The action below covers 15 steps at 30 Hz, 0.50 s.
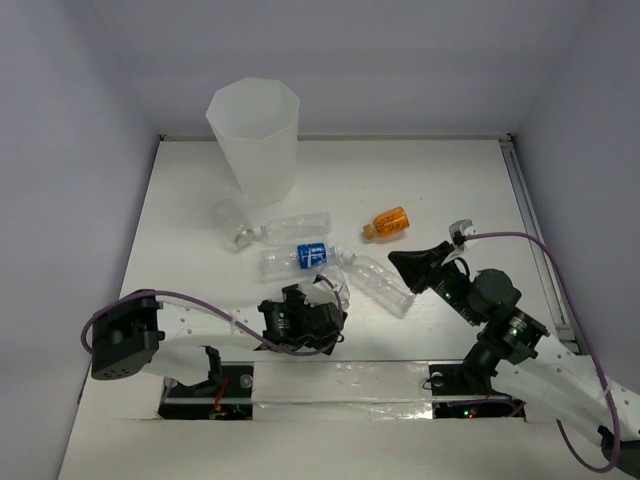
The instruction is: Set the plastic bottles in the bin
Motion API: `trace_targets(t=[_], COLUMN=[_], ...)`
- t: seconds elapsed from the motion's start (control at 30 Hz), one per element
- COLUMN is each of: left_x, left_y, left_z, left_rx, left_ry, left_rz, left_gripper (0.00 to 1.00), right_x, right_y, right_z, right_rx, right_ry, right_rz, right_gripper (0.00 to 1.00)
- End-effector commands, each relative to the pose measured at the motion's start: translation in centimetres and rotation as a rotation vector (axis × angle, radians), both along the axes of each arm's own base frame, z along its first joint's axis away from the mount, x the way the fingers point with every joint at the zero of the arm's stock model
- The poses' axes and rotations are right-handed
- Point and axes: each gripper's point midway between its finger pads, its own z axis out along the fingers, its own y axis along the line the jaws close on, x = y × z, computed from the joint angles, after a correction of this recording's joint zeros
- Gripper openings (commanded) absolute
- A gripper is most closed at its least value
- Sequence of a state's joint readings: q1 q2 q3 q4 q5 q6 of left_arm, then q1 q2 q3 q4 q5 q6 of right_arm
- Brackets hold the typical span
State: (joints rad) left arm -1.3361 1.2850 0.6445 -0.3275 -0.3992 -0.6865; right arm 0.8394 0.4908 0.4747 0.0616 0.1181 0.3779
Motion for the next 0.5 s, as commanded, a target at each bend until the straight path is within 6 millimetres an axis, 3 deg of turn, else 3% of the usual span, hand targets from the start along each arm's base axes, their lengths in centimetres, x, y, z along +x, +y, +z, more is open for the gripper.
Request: trace_targets(t=[0.0, 0.2, 0.3, 0.33, 0.4, 0.47], left_x=[-0.7, -1.8, -2.3, -2.2, -2.4, -2.4], left_y=[-1.5, -2.2, -2.5, -2.7, -3.3, -3.6], left_z=[0.3, -0.3, 0.1, 0.6, 1.9, 3.0], left_rx=[-0.017, -0.028, -0.048, -0.068, -0.119, -0.158], left_ry=[0.012, 0.042, 0.039, 0.034, 0.026, 0.019], left_rz=[-0.052, -0.092, -0.103, -0.101, -0.106, -0.105], left_gripper=[0.85, 0.8, 0.62, 0.49, 0.32, 0.27], right_x=[-0.1, 0.0, 0.0, 0.0, 0.1, 0.2], right_y=[0.4, 0.5, 0.5, 0.5, 0.5, 0.5], right_z=[1.7, 1.2, 0.8, 0.8, 0.3, -0.2], right_rx=[0.035, 0.034, 0.026, 0.024, 0.009, -0.006], right_ry=[-0.05, -0.036, -0.019, -0.014, 0.009, 0.025], right_rz=[0.019, 0.018, 0.017, 0.012, 0.008, 0.005], right_gripper=[0.14, 0.14, 0.14, 0.14, 0.15, 0.16])
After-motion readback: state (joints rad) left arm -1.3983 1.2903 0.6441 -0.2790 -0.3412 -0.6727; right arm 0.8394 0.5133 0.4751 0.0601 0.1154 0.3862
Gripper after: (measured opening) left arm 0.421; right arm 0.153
